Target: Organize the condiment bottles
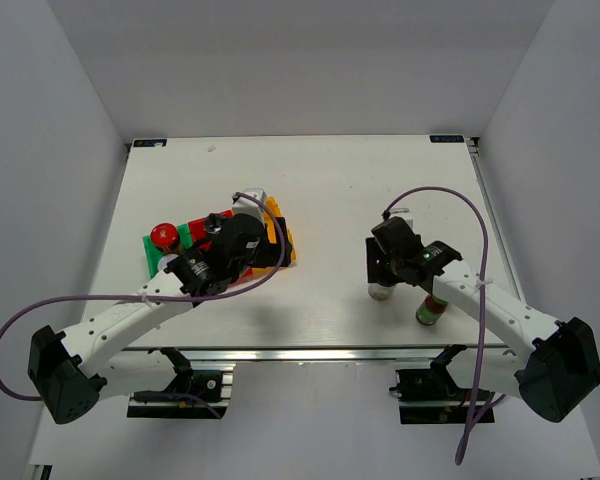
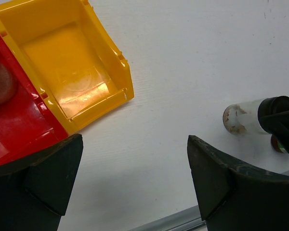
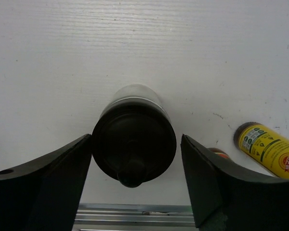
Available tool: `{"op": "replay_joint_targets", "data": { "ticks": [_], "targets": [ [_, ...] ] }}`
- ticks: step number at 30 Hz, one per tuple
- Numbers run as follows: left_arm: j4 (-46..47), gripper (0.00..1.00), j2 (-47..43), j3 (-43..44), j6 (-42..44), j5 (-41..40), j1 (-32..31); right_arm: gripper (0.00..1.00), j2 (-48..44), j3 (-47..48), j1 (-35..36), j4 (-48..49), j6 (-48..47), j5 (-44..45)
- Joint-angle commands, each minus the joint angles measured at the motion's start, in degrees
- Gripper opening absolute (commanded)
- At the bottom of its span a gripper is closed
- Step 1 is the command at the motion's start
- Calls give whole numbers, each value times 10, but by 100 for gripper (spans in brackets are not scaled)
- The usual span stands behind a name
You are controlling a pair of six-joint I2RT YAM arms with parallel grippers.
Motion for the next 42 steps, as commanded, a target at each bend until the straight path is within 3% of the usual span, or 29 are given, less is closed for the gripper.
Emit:
{"op": "replay_joint_targets", "data": {
  "ticks": [1,4,11,18,24,34,42],
  "targets": [
    [-11,98,-21,0,-1,-15,-1,76,8,-2,-10,15,7,-12],
    [-19,98,-34,-2,-6,-28,0,63,7,-3,-10,14,6,-21],
    [-32,98,-65,-11,-13,-46,-1,45,-16,11,-11,10,0,-35],
    [-101,98,-114,-32,-81,-91,-1,41,-8,75,4,52,-49,-114],
    [-202,98,-170,-35,-165,-161,-1,37,62,187,108,58,-69,-76],
    [-388,98,-220,12,-330,-271,-2,29,256,412,222,105,-120,-110],
    [-433,98,-270,25,-370,-291,-1,29,405,594,245,128,-139,-135]
  ]
}}
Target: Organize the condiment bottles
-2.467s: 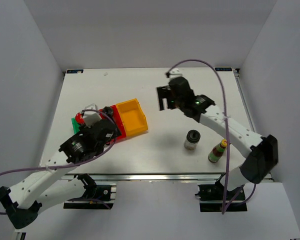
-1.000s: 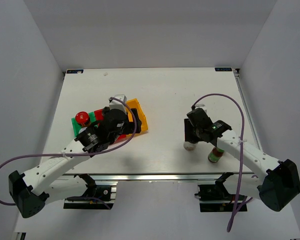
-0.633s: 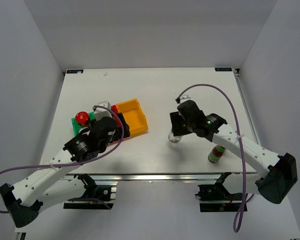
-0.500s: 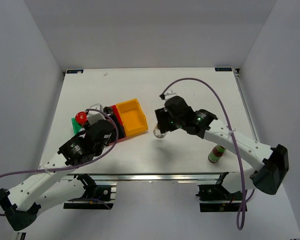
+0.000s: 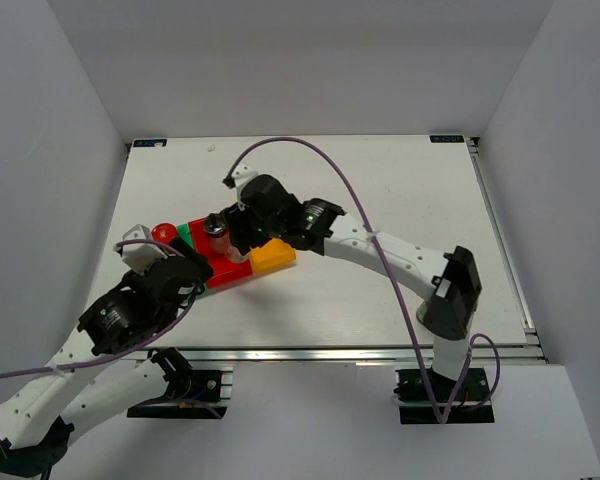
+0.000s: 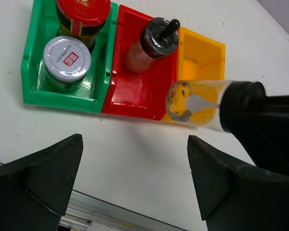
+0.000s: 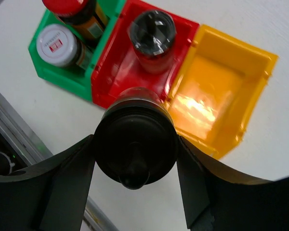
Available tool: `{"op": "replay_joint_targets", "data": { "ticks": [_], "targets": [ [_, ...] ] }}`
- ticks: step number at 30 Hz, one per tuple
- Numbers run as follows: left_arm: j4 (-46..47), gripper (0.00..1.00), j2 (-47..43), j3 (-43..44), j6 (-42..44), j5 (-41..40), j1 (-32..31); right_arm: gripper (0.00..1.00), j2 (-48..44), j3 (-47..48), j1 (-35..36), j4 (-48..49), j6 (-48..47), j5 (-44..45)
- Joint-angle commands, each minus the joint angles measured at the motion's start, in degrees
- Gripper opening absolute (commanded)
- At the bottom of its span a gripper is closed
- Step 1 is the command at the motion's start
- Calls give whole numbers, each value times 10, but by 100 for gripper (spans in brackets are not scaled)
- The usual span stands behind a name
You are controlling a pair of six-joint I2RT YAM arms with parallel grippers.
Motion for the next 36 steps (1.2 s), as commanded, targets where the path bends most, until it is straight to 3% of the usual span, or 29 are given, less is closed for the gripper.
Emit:
{"op": "replay_joint_targets", "data": {
  "ticks": [1,10,20,23,27,36],
  "targets": [
    [-41,98,-24,14,-36,-31,-1,29,50,81,5,43,-17,-9],
    [-49,98,-39,13,-40,-31,-1,30,161,164,22,39,-23,25],
    [-44,98,-38,7,-40,-28,-1,37,224,172,26,52,-14,56],
    [-44,98,-37,6,-40,-27,-1,49,234,173,27,51,-13,51],
    [-41,98,-36,4,-40,-27,-1,89,223,173,32,46,-18,25],
    [-28,98,-21,19,-25,-30,-1,89,109,136,37,39,-26,50]
  ]
}}
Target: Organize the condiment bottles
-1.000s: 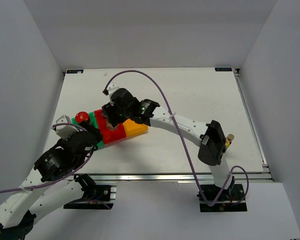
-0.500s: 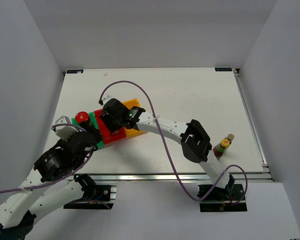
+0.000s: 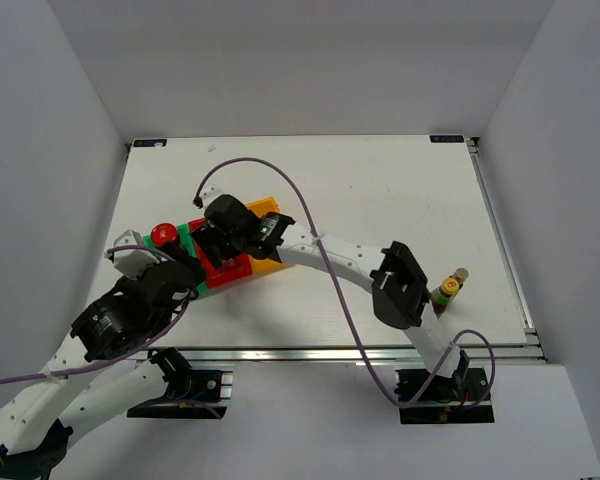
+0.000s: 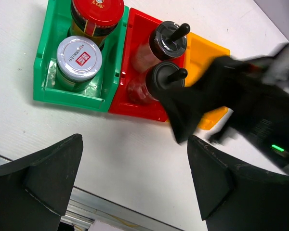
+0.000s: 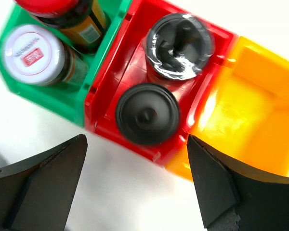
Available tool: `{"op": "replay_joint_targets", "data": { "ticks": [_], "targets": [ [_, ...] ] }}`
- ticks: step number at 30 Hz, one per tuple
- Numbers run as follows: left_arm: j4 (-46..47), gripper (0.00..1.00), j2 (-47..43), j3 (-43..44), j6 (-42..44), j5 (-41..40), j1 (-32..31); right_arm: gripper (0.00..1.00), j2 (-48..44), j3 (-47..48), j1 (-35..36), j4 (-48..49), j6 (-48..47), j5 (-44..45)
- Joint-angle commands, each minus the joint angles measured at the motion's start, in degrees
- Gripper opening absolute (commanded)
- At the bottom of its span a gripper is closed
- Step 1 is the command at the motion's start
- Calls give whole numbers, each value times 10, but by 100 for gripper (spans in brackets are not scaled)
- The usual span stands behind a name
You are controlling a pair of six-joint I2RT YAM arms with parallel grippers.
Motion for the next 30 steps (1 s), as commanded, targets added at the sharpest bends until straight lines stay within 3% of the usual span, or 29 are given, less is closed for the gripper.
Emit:
{"op": "replay_joint_targets", "data": {
  "ticks": [1,7,11,14,17,25,30],
  "targets": [
    [15,98,12,23,10,-16,-1,89,-112,-24,4,14,-12,36],
    [66,98,45,20,49,0,-1,89,-248,-109,-11,-22,-7,118],
    [149,98,64,15,111,31,-1,89,-349,-189,-85,-121,67,131],
    [239,98,68,-13,195,76,-1,89,-451,-289,-182,-192,134,142],
    [310,98,87,-33,243,119,-1,89,-584,-362,-214,-255,192,210],
    [368,98,181,-22,297,184,-1,89,-710,-440,-252,-462,324,278],
    [407,98,183,-38,311,205,0,89,-742,-490,-274,-479,348,259]
  ]
}}
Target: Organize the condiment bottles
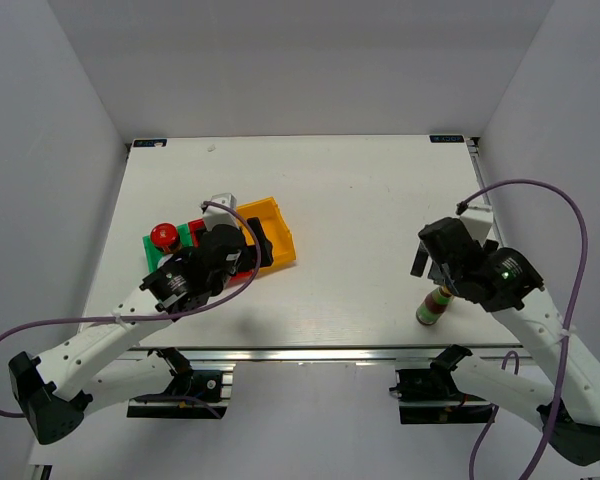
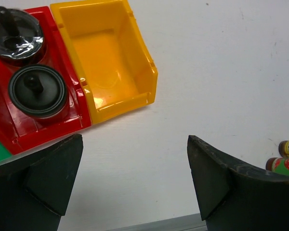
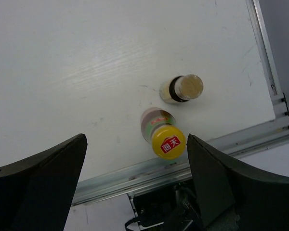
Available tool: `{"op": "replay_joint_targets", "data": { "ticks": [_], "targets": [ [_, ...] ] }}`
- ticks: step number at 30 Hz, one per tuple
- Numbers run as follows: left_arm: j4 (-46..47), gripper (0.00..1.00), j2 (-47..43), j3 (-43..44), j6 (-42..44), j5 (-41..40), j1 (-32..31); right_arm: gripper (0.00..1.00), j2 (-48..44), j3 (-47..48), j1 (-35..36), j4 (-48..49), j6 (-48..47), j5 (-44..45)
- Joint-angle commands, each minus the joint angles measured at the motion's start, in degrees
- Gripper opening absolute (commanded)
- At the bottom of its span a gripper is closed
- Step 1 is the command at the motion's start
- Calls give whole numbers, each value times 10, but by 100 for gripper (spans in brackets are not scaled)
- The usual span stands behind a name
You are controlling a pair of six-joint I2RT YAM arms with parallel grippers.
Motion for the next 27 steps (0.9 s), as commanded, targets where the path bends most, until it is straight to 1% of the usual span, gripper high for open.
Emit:
{"op": "replay_joint_targets", "data": {
  "ticks": [1,7,11,15,20,22,23,25,26,27],
  "targets": [
    [42,98,-12,-8,23,19,-1,90,-7,-36,-14,-41,42,4],
    [41,98,-9,-4,29,16,0,89,-14,-83,-38,-39,57,-2],
    [40,98,-8,-6,29,10,-1,89,-3,-102,-64,-38,50,-12],
    [39,98,-8,-6,30,5,-1,89,0,-135,-91,5,21,-56],
    [30,98,-7,-4,24,-4,-1,88,-1,-163,-115,59,-8,-89],
    [31,98,-10,-7,24,-5,-1,86,6,-172,-119,82,-18,-103],
    [30,98,-11,-7,25,-7,-1,82,13,-177,-120,86,-19,-104],
    [26,98,-11,-5,24,-14,-1,78,20,-181,-122,93,-18,-99],
    [22,98,-11,-4,24,-15,-1,69,22,-180,-123,92,-18,-98],
    [20,98,-11,-3,24,-16,-1,67,21,-178,-124,88,-15,-97]
  ]
}}
